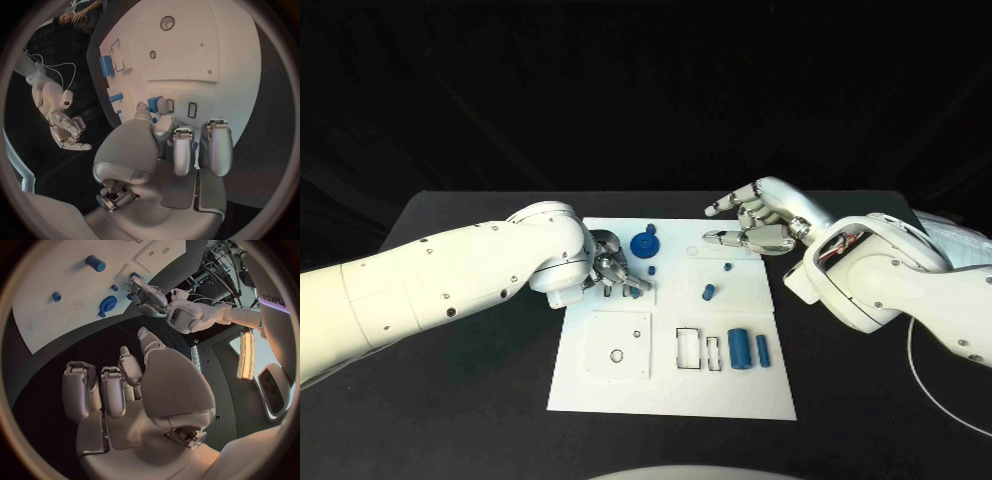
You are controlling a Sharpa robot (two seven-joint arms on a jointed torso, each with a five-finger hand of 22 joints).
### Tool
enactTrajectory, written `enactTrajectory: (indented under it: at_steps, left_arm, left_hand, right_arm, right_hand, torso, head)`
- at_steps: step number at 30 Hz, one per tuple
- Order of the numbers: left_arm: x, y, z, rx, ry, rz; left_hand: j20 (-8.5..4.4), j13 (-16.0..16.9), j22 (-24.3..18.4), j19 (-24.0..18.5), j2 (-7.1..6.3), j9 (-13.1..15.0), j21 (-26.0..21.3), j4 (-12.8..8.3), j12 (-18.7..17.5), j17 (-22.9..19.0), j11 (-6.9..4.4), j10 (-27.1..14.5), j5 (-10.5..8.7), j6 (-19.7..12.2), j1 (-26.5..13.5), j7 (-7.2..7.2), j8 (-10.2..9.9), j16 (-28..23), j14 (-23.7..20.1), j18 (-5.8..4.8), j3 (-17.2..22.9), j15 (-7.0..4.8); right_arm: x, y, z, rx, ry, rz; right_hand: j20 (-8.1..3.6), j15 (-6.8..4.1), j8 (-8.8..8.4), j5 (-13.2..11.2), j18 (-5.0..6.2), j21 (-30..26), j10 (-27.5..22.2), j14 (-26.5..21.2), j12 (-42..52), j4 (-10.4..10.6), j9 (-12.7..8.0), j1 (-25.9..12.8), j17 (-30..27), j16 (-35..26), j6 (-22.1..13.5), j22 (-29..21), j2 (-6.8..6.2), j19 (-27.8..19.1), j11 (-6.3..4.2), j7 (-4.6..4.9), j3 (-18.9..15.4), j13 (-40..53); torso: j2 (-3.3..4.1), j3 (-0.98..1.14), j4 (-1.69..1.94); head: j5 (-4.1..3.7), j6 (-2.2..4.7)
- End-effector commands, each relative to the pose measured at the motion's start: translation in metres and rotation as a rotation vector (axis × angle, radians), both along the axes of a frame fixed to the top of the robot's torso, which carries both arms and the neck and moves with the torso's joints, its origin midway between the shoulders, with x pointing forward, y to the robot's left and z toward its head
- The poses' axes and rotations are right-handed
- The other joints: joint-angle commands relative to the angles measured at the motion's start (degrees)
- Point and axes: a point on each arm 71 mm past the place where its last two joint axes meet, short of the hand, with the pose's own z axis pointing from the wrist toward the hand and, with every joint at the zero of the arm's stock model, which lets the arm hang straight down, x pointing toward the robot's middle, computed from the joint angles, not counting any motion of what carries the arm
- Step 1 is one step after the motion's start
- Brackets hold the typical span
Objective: Assemble the parts on the task board
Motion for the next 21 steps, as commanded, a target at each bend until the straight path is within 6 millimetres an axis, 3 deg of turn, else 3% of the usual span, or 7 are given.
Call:
enactTrajectory:
  at_steps: [1, 4, 12, 14, 17, 18, 21]
  left_arm:
    - [-0.0007, 0.0022, -0.0009, 0.059, 0.028, 0.017]
    - [-0.0005, 0.0019, -0.0010, 0.060, 0.029, 0.016]
    - [-0.0001, 0.0023, -0.0011, 0.060, 0.029, 0.017]
    - [-0.0003, 0.0027, -0.0010, 0.058, 0.028, 0.019]
    - [-0.0009, 0.0034, -0.0006, 0.050, 0.027, 0.025]
    - [-0.0011, 0.0037, -0.0005, 0.046, 0.028, 0.028]
    - [-0.0021, 0.0052, -0.0004, 0.032, 0.033, 0.035]
  left_hand:
    - [-0.39, 0.03, 8.16, 3.13, -0.01, 0.25, 0.27, -0.45, 0.14, 15.09, -0.03, 0.38, 0.06, -0.40, 1.15, -0.02, 0.44, 0.17, 5.92, -1.01, 0.40, -0.37]
    - [-0.42, 0.07, 8.19, 3.12, 0.34, 0.52, 0.27, -0.86, 0.15, 15.09, -0.08, 0.38, 0.08, -0.62, 2.06, -0.07, 0.58, 0.17, 5.92, -1.00, 1.11, -0.41]
    - [-0.79, -0.08, 8.13, 3.03, 2.92, 0.85, 0.12, -3.88, -0.23, 15.09, -0.58, 0.09, 0.78, -1.94, 8.21, -0.59, 0.12, 0.17, 5.92, -0.96, 6.88, -0.85]
    - [-0.99, -0.39, 7.93, 2.91, 3.16, 0.71, -0.08, -5.82, -0.78, 15.09, -0.69, -0.38, 3.87, -2.86, 11.63, -0.62, -0.53, 0.17, 5.92, -0.90, 10.33, -1.02]
    - [-0.94, -0.94, 7.48, 2.67, 1.91, 0.64, -0.51, -6.48, -1.57, 15.09, -0.37, -0.86, 5.12, -3.32, 13.04, -0.19, -1.05, 0.17, 5.92, -0.79, 14.82, -0.78]
    - [-0.72, -1.16, 7.32, 2.57, 0.06, 0.72, -0.70, -5.98, -1.88, 15.09, -0.19, -0.90, 5.10, -3.29, 12.42, 0.04, -1.19, 0.17, 5.92, -0.76, 18.21, -0.52]
    - [-0.61, -1.48, 6.98, 2.40, -3.83, 1.06, -1.14, -4.97, -2.31, 15.09, -0.15, -0.84, 5.20, -3.18, 10.74, 0.26, -1.26, 0.17, 5.92, -0.61, 27.29, -0.31]
  right_arm:
    - [-0.0002, 0.0010, -0.0008, -0.014, 0.002, 0.009]
    - [-0.0002, 0.0012, -0.0010, -0.015, 0.004, 0.010]
    - [-0.0002, 0.0010, -0.0015, -0.018, 0.009, 0.012]
    - [-0.0003, 0.0010, -0.0017, -0.019, 0.011, 0.013]
    - [-0.0002, 0.0010, -0.0021, -0.020, 0.014, 0.014]
    - [-0.0001, 0.0010, -0.0022, -0.021, 0.015, 0.014]
    - [-0.0001, 0.0009, -0.0025, -0.022, 0.017, 0.015]
  right_hand:
    - [0.05, -0.07, 0.24, 0.26, 0.16, -0.25, 0.12, 4.52, -0.06, 0.15, 0.05, -0.63, 8.84, -0.35, 0.44, -0.01, 0.03, -0.36, -0.32, 0.15, -0.30, -0.02]
    - [0.04, -0.08, 0.26, 0.27, 0.18, -0.29, 0.15, 4.50, -0.02, 0.19, 0.06, -0.65, 8.76, -0.40, 0.49, -0.09, 0.04, -0.40, -0.34, 0.13, -0.33, 0.00]
    - [0.04, -0.08, 0.26, 0.27, 0.18, -0.29, 0.15, 4.50, -0.02, 0.19, 0.06, -0.65, 8.76, -0.40, 0.49, -0.09, 0.04, -0.40, -0.34, 0.13, -0.33, 0.00]
    - [0.04, -0.08, 0.26, 0.27, 0.18, -0.29, 0.15, 4.50, -0.02, 0.19, 0.06, -0.65, 8.76, -0.40, 0.49, -0.09, 0.04, -0.40, -0.34, 0.13, -0.33, 0.00]
    - [0.04, -0.08, 0.27, 0.28, 0.18, -0.30, 0.17, 4.51, 0.01, 0.22, 0.07, -0.66, 8.77, -0.40, 0.52, -0.10, 0.06, -0.40, -0.35, 0.13, -0.34, 0.02]
    - [0.03, -0.09, 0.27, 0.29, 0.18, -0.31, 0.18, 4.51, 0.04, 0.23, 0.07, -0.66, 8.77, -0.39, 0.53, -0.10, 0.08, -0.41, -0.35, 0.12, -0.35, 0.03]
    - [0.03, -0.09, 0.27, 0.32, 0.18, -0.29, 0.16, 4.50, 0.00, 0.24, 0.07, -0.66, 8.73, -0.42, 0.55, -0.07, 0.10, -0.39, -0.36, 0.12, -0.35, 0.00]
  torso:
    - [-0.04, 0.00, 0.02]
    - [-0.05, 0.01, 0.06]
    - [-0.05, 0.01, 0.03]
    - [-0.05, 0.03, 0.01]
    - [-0.03, 0.01, 0.01]
    - [-0.04, 0.00, 0.03]
    - [-0.06, 0.01, 0.05]
  head:
    - [0.02, -0.12]
    - [0.02, -0.19]
    - [0.06, -0.34]
    - [0.10, -0.42]
    - [0.12, -0.42]
    - [0.12, -0.42]
    - [0.08, -0.49]
